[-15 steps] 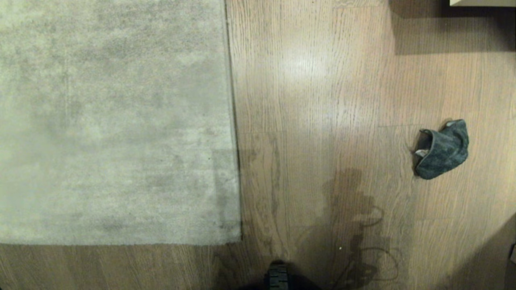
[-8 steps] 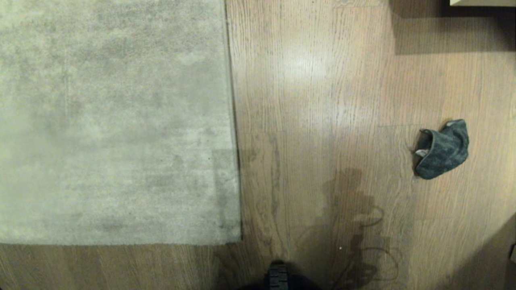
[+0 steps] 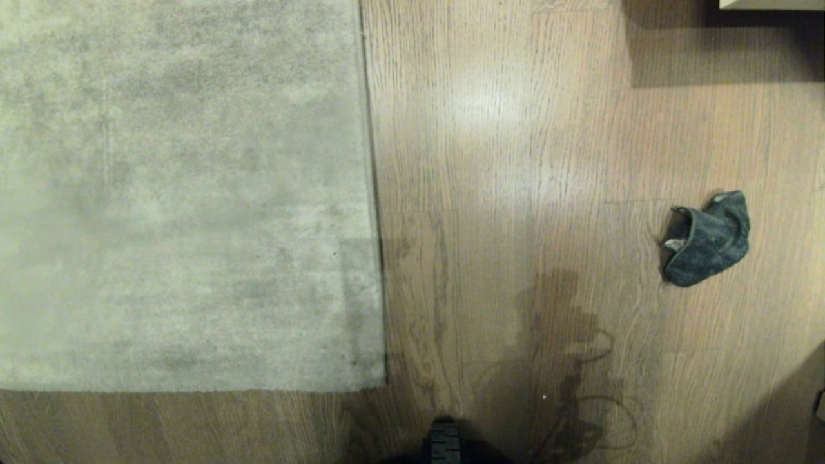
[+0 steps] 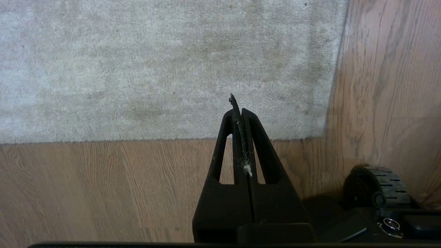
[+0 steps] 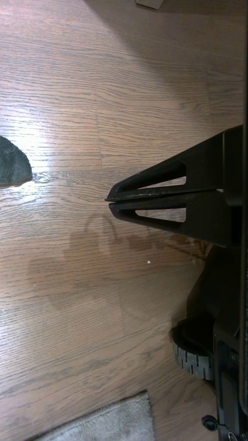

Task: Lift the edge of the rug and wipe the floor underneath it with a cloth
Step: Pick up the rag

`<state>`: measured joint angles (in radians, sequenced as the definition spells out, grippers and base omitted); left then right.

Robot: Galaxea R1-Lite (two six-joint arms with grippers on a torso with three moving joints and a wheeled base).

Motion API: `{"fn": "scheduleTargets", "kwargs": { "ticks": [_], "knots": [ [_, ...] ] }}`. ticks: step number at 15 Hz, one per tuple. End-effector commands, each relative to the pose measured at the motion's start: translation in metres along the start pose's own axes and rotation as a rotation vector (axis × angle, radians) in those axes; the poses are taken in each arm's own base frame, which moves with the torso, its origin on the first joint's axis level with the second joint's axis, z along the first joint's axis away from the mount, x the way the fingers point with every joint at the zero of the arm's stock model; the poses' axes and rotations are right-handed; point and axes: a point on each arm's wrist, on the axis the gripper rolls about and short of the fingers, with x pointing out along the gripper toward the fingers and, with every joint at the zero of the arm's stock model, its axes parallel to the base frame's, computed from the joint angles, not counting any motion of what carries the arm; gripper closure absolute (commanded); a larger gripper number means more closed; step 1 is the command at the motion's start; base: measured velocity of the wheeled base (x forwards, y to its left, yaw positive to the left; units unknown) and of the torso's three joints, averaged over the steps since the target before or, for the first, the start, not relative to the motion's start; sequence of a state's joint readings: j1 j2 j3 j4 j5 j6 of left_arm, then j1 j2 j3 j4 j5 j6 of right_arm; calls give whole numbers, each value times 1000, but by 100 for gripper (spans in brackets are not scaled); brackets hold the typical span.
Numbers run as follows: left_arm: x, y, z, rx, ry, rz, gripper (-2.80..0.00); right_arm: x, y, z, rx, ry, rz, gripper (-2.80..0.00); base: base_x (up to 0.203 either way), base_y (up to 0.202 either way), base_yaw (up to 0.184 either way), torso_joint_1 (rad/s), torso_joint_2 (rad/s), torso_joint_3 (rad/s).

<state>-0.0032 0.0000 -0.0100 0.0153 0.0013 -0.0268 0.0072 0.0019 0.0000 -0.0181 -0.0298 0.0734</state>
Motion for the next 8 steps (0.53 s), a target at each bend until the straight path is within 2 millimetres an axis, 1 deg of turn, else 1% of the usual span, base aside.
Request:
{"fn": "scheduleTargets", "kwargs": {
  "ticks": [1,8],
  "knots": [
    [0,0,0,-1,2,0,0,0,0,0,-10,1,1,0,0,0,0,0,0,0],
    [0,0,0,-1,1,0,0,0,0,0,-9,-1,0,0,0,0,0,0,0,0]
  ]
}}
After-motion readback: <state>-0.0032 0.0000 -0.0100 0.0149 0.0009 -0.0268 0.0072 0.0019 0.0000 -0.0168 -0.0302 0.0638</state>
